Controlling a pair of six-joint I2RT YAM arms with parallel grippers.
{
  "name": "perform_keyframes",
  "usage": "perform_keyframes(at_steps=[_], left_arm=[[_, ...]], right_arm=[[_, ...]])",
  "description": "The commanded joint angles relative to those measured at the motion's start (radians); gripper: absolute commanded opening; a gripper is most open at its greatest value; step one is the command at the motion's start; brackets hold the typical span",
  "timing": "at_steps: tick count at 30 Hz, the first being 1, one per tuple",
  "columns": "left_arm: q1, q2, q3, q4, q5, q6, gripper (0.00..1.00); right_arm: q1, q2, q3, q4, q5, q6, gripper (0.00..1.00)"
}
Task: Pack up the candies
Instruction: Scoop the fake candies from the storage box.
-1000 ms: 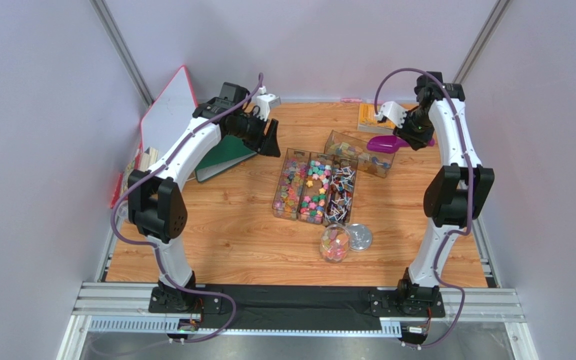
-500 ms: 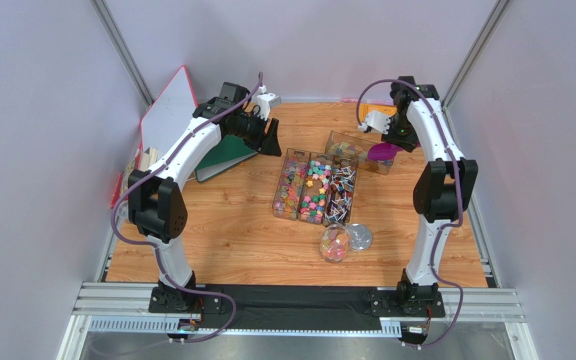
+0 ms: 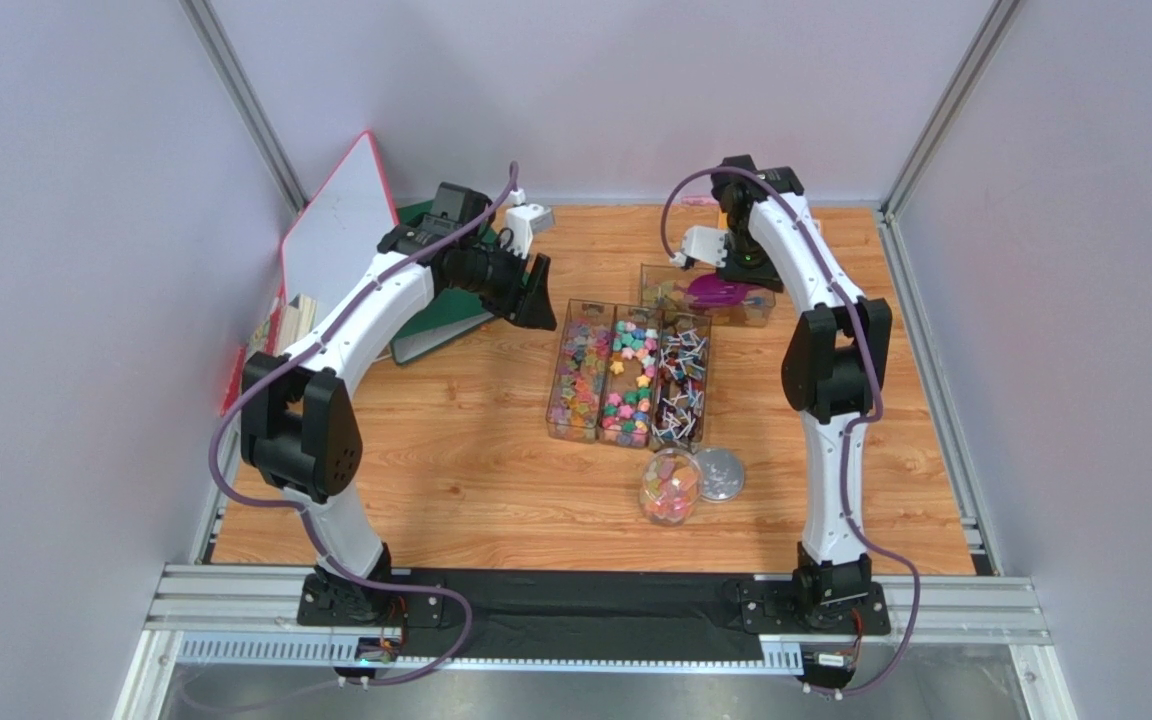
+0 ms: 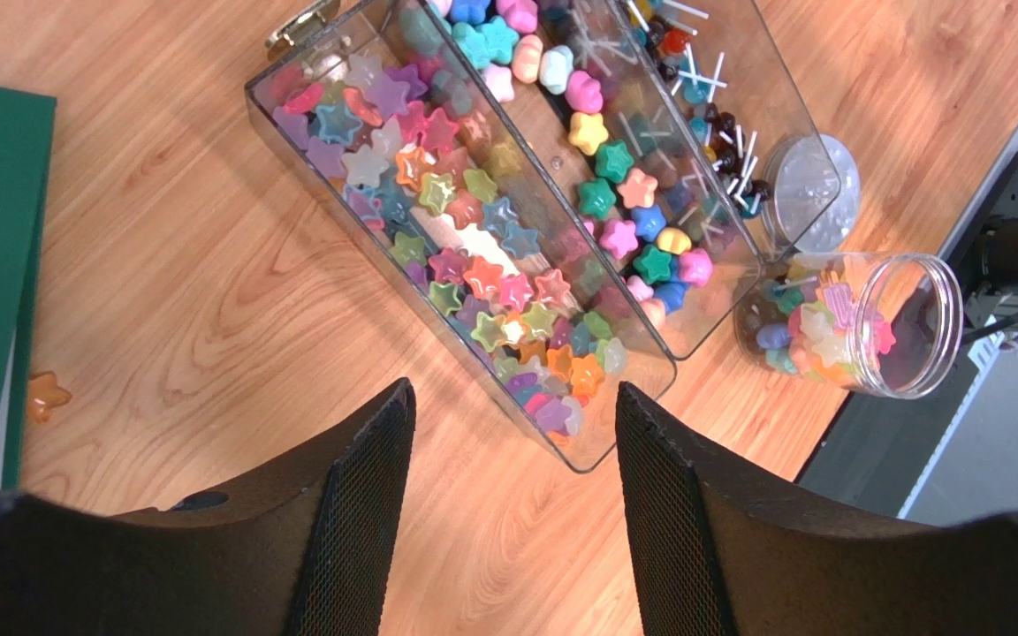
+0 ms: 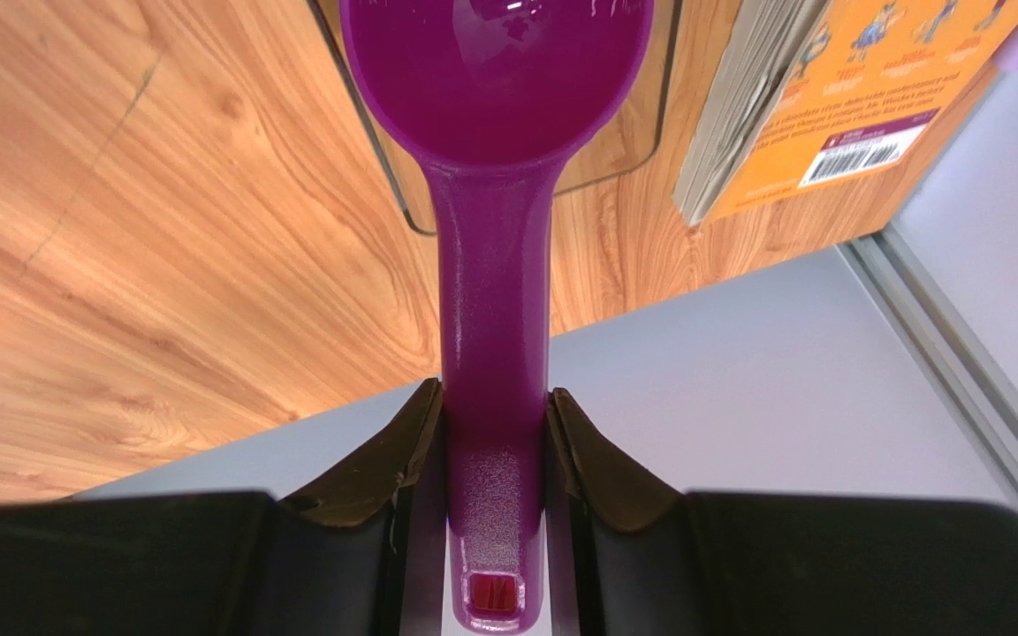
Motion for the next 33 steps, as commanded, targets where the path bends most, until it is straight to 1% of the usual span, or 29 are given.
perform_keyframes(at_steps=[1,5,9,12,14,15,18,19,23,25,29,32,33], left_arm=[[0.016,-0.068,-0.007,0.038,-0.001,-0.002,0.64],[0.026,-0.072,-0.013,0.038,-0.010,-0.002,0.64],[0.032,-0.069,-0.018,0.039,-0.013,-0.002,0.64],[0.041,-0.068,-0.018,0.039,-0.018,-0.001,0.64],[0.052,-0.061,-0.018,0.033,-0.027,-0.001,0.64],[0.053,-0.058,-0.016,0.027,-0.032,0.008,0.64],[0.053,-0.055,-0.015,0.018,-0.041,0.022,0.64],[0.053,-0.051,-0.013,0.015,-0.036,0.022,0.64],[0.053,-0.035,0.011,-0.010,-0.038,0.040,0.64],[0.053,-0.022,0.030,-0.022,-0.055,0.062,0.64],[0.053,0.017,0.077,-0.050,-0.064,0.074,0.64],[0.053,0.040,0.104,-0.053,-0.068,0.071,0.64],[0.053,0.046,0.111,-0.054,-0.073,0.076,0.64]], right_arm=[[0.036,0.083,0.092,-0.297,-0.029,0.022,0.00],[0.042,0.119,0.182,-0.285,-0.062,-0.041,0.00],[0.051,0.136,0.173,-0.240,-0.044,-0.122,0.00],[0.055,0.136,0.158,-0.204,-0.061,-0.168,0.00],[0.048,0.127,0.150,-0.184,-0.104,-0.240,0.00],[0.044,0.124,0.143,-0.164,-0.125,-0.303,0.00],[0.030,0.106,0.134,-0.130,-0.196,-0.389,0.00],[0.025,0.107,0.132,-0.130,-0.202,-0.446,0.00],[0.028,0.126,0.137,-0.130,-0.230,-0.523,0.00],[0.030,0.142,0.137,-0.128,-0.228,-0.530,0.00],[0.038,0.184,0.175,-0.125,-0.207,-0.445,0.00],[0.056,0.207,0.160,-0.119,-0.144,-0.377,0.00],[0.068,0.212,0.166,-0.110,-0.130,-0.330,0.00]])
